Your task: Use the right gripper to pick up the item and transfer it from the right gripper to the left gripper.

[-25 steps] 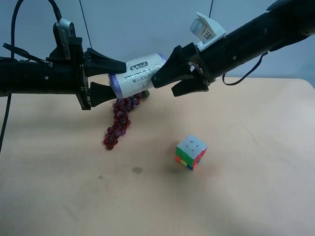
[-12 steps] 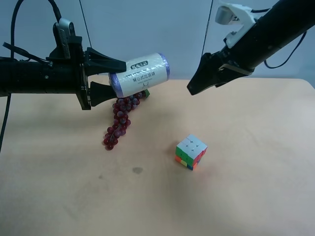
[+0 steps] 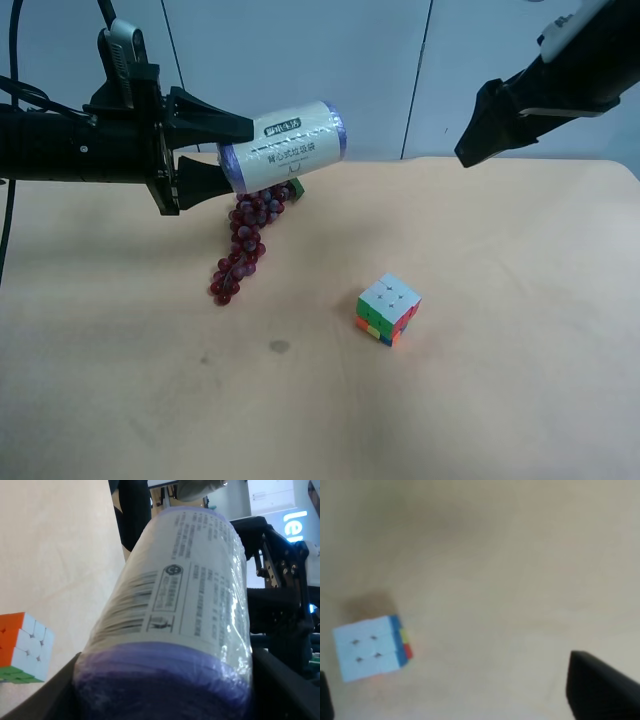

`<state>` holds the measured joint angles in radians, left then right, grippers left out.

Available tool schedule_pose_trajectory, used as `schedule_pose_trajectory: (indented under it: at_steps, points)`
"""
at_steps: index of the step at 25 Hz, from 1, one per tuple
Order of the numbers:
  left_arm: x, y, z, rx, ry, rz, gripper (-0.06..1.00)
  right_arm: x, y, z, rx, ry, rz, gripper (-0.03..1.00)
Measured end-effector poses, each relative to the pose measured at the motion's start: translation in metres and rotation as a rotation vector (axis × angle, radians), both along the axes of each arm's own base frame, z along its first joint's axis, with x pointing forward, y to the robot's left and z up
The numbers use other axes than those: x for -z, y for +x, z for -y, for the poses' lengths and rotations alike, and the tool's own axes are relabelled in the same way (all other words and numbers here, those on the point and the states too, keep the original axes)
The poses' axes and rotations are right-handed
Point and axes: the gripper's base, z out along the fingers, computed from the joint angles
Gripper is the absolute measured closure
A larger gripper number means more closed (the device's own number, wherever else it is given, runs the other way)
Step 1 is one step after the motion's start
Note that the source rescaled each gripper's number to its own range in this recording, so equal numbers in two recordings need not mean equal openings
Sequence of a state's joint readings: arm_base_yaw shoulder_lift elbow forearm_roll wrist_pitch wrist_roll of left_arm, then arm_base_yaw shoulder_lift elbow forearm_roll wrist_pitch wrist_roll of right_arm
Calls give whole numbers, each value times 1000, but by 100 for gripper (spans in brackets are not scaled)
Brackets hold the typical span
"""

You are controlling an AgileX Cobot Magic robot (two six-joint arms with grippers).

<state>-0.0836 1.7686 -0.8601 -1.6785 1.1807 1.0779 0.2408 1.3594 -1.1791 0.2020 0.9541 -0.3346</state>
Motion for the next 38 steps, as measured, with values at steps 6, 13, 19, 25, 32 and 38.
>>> schedule_pose_trajectory:
  at_steps: [6,13,19,25,32,38]
  points:
    - [0,-1,0,9,8,5,93,20,-37,14,62,-33,-18,25]
    - [2,-3,0,31,30,11,93,23,-101,32,125,19,95,25]
    - [2,-3,0,37,36,22,93,25,-151,49,204,38,182,14]
    - [2,-3,0,38,37,25,93,43,-190,61,238,21,172,9]
    - [2,-3,0,38,37,25,93,48,-219,68,245,50,223,9]
    - [2,-3,0,38,37,26,93,55,-229,71,245,61,252,12]
